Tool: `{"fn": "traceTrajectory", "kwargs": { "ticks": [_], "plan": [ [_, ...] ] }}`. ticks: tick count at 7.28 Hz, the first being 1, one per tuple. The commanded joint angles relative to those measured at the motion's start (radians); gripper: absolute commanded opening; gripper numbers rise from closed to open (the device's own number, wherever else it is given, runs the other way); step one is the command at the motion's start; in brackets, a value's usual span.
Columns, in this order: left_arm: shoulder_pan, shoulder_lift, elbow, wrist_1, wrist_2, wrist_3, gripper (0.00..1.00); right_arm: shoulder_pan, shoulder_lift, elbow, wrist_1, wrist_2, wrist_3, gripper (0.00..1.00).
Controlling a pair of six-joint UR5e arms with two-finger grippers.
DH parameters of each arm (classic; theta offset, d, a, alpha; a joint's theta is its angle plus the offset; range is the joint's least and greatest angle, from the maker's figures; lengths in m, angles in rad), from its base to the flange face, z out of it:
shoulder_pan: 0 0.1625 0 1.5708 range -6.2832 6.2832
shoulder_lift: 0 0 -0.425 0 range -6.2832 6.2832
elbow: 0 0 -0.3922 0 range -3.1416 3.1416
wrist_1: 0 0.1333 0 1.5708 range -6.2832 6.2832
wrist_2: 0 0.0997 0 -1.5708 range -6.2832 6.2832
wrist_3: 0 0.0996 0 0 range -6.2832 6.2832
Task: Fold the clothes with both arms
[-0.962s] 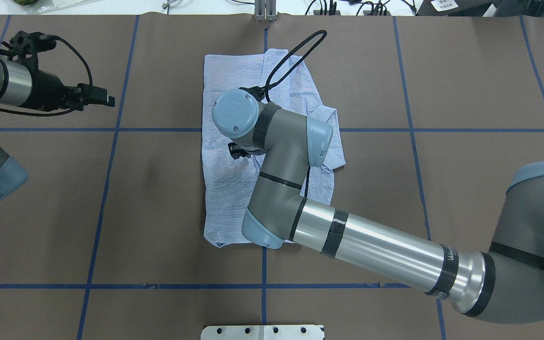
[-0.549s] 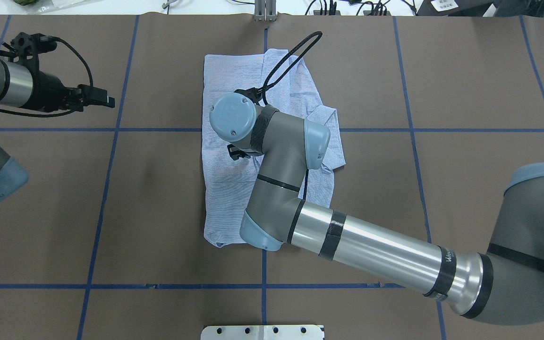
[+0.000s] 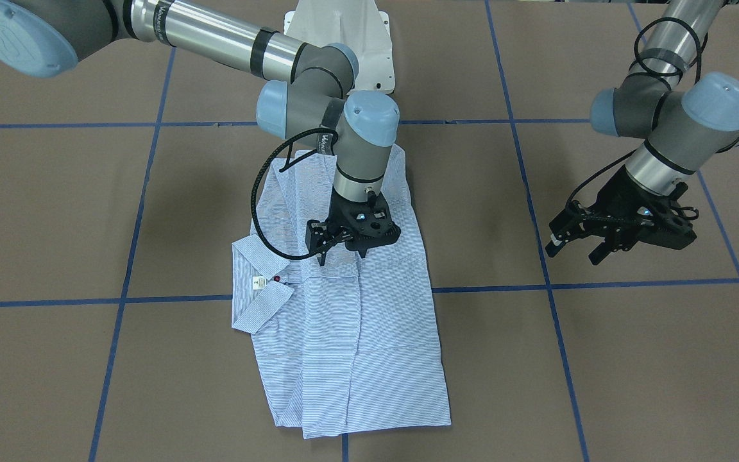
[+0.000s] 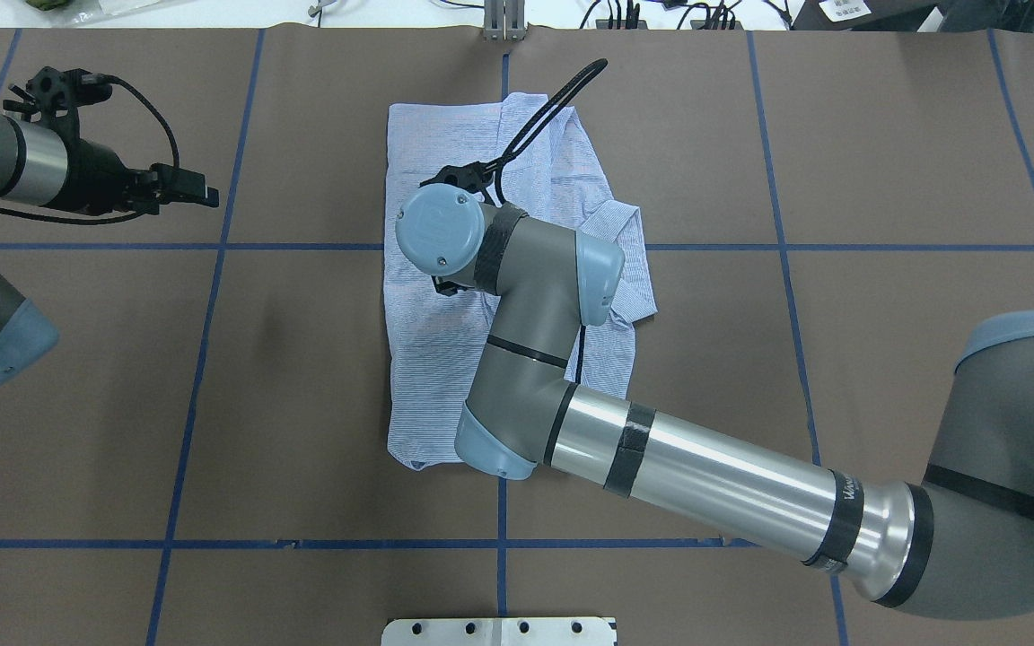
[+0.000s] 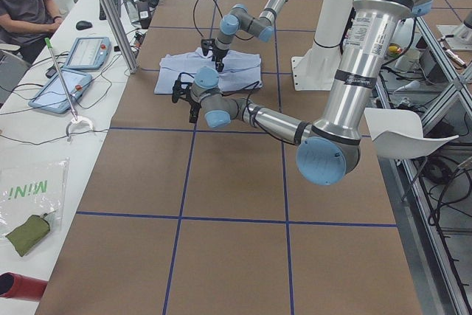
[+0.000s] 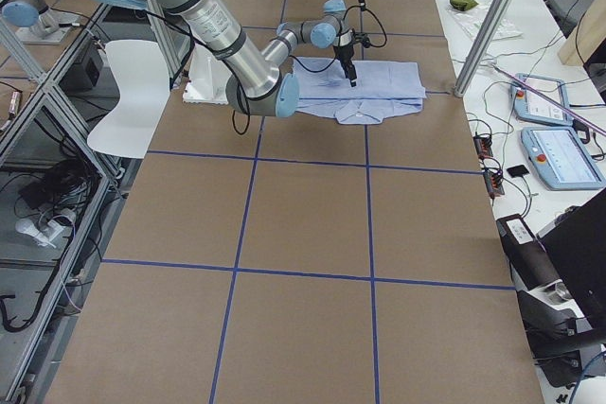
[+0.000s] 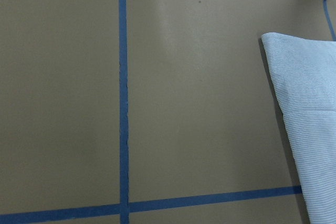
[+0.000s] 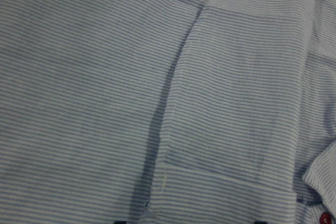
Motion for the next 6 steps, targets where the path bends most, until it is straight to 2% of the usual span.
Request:
{"fn": "traceTrajectory", "kwargs": {
  "ticks": [1,3,4,6],
  "plan": [
    [0.000,-0.003,0.022,-0.001,0.002,0.001,1.00,-0.012,0.000,-0.022,0.043,-0.019,0.000,0.76],
    [0.000,-0.003,0.024,-0.001,0.000,0.001,1.00,-0.023,0.003,-0.020,0.043,-0.031,0.002,0.71],
    [0.000,-0.004,0.024,-0.001,0.000,0.000,1.00,-0.021,0.003,-0.020,0.043,-0.031,0.002,0.59],
    [0.002,-0.006,0.031,-0.001,0.002,-0.002,1.00,-0.021,0.003,-0.020,0.045,-0.031,0.003,0.23]
  ]
}}
